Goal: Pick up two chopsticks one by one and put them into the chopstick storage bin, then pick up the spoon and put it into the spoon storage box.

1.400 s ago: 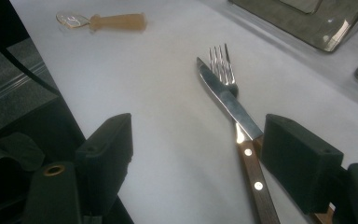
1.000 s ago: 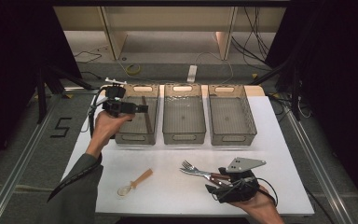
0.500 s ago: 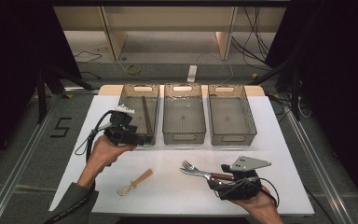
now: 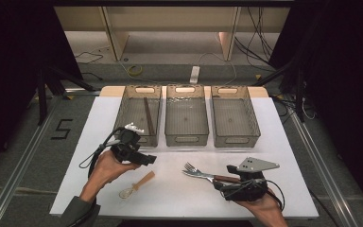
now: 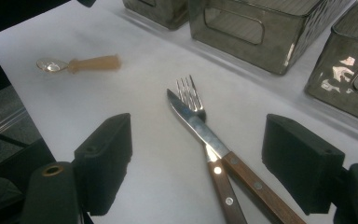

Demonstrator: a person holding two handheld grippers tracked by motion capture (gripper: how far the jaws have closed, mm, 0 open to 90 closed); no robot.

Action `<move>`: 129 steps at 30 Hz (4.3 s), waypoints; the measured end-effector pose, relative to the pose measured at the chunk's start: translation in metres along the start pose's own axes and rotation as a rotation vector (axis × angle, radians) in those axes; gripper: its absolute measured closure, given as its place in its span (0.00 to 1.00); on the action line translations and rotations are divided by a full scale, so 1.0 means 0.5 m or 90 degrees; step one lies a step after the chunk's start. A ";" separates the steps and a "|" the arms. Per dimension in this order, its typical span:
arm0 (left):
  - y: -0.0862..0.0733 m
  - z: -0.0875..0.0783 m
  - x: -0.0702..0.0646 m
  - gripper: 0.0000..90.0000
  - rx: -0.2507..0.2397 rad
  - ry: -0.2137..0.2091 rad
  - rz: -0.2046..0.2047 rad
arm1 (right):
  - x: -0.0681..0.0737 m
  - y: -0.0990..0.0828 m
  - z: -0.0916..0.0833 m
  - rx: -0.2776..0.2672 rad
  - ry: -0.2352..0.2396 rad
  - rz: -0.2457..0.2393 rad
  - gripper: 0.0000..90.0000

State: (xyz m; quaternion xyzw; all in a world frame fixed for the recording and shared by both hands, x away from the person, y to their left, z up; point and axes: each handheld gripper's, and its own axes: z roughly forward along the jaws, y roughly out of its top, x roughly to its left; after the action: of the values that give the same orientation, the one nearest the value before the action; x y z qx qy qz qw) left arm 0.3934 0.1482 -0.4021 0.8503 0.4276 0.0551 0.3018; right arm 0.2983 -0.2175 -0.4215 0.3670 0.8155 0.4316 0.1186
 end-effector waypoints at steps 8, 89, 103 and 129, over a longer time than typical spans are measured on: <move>-0.018 0.013 -0.015 0.21 0.054 0.017 0.022 | 0.000 -0.001 0.000 0.000 -0.002 0.000 0.28; -0.064 0.074 -0.038 0.85 0.177 0.027 0.113 | -0.007 -0.008 0.003 0.014 -0.002 0.001 0.29; -0.019 0.033 -0.036 0.84 0.085 -0.033 0.065 | -0.007 -0.007 0.003 0.013 -0.003 0.001 0.29; 0.157 0.004 0.007 0.84 -0.081 -0.041 0.001 | -0.011 -0.007 0.005 0.008 -0.004 0.007 0.29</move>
State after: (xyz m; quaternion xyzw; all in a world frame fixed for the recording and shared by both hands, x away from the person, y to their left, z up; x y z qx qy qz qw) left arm 0.4511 0.1144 -0.3603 0.8311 0.4126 0.0553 0.3689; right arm 0.3018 -0.2210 -0.4264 0.3733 0.8158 0.4261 0.1168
